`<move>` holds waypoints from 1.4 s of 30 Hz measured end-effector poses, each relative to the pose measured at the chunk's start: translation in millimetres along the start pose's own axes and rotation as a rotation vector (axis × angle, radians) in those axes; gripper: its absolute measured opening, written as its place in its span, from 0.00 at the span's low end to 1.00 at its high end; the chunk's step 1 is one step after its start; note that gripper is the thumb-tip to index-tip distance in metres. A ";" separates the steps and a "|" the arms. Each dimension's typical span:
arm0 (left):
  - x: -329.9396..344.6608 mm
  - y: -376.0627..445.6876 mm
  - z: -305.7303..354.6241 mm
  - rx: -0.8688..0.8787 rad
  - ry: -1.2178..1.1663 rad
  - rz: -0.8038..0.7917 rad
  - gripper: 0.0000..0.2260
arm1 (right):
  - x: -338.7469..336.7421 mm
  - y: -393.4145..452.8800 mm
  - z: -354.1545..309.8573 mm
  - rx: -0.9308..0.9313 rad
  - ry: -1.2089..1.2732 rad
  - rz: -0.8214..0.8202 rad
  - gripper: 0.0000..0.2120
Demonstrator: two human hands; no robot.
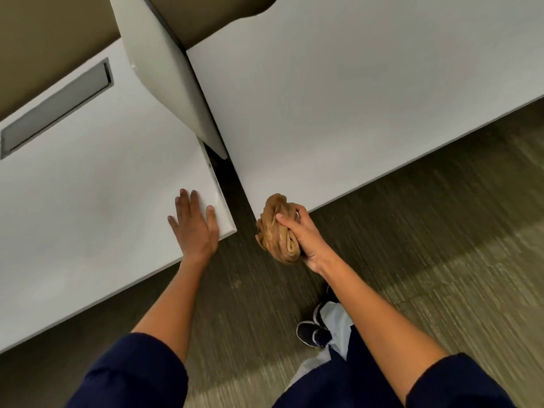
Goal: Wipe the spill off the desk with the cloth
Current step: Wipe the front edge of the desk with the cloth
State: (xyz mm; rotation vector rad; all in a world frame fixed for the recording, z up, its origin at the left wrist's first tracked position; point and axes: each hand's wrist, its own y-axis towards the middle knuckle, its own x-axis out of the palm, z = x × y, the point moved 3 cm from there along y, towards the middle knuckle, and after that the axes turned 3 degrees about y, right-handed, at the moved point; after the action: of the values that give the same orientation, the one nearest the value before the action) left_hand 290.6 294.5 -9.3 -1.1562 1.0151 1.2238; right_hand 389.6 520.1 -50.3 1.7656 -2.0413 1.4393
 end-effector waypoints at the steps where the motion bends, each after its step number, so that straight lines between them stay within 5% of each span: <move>1: 0.7 0.0 -1.1 0.003 0.002 -0.004 0.27 | 1.9 0.4 1.7 -0.009 -0.016 0.006 0.21; 21: -7.0 -0.7 0.7 0.047 0.042 -0.009 0.28 | 42.4 31.4 17.3 -0.019 -0.339 -0.102 0.16; 25: -16.2 2.2 -13.9 0.149 0.135 0.000 0.27 | 54.5 37.9 27.0 -0.037 -0.385 -0.166 0.22; 42: -5.1 11.6 -29.1 0.187 0.052 0.079 0.29 | 106.0 133.7 -12.0 -0.298 -0.594 -0.055 0.19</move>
State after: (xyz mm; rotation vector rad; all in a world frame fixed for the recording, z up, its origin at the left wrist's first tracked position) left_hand 279.5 264.7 -9.9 -1.0145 1.1973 1.1391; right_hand 240.6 436.5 -57.8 2.2641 -2.2700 0.5794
